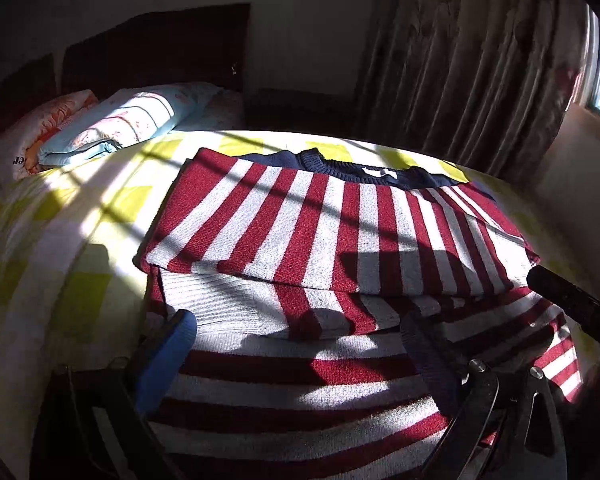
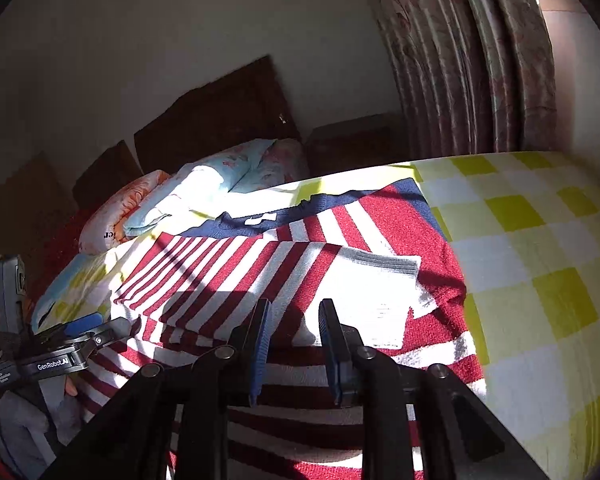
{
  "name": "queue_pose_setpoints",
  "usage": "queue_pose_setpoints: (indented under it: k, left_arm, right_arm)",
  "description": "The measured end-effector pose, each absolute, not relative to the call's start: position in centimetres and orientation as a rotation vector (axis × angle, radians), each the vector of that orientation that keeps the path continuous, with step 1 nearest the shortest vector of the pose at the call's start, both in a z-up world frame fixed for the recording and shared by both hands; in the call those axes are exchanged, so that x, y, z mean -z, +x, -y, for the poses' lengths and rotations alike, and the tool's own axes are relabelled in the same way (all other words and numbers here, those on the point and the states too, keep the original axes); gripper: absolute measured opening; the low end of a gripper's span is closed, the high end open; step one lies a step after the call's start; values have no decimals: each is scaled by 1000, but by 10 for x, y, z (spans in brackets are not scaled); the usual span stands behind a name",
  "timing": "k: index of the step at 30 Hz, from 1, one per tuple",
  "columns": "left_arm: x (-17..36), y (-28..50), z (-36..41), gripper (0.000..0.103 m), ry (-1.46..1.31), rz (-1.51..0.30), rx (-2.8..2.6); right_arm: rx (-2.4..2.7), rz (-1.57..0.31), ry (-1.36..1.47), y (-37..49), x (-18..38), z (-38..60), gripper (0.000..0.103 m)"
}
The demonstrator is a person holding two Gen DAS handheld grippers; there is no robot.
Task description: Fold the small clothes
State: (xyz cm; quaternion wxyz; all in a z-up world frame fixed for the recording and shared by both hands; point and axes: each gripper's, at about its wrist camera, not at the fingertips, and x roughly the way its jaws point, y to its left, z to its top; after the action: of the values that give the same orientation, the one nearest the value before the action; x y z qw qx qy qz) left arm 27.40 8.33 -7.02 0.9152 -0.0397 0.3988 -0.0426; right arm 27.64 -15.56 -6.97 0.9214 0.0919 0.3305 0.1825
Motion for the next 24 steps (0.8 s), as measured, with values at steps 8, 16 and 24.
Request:
queue_pose_setpoints:
  k: [8,16,24]
  left_arm:
    - [84,280,-78,103,-18,-926,35]
    - [85,280,-76,103,-10,-925,24]
    - [85,281,-78,103,-13,-932,31]
  right_arm:
    - [-422,-845,-52,274,92,100,28]
    - [-433,-848,-12,276,92,104,28]
    - [-421,-840,-199,268,94,75,52]
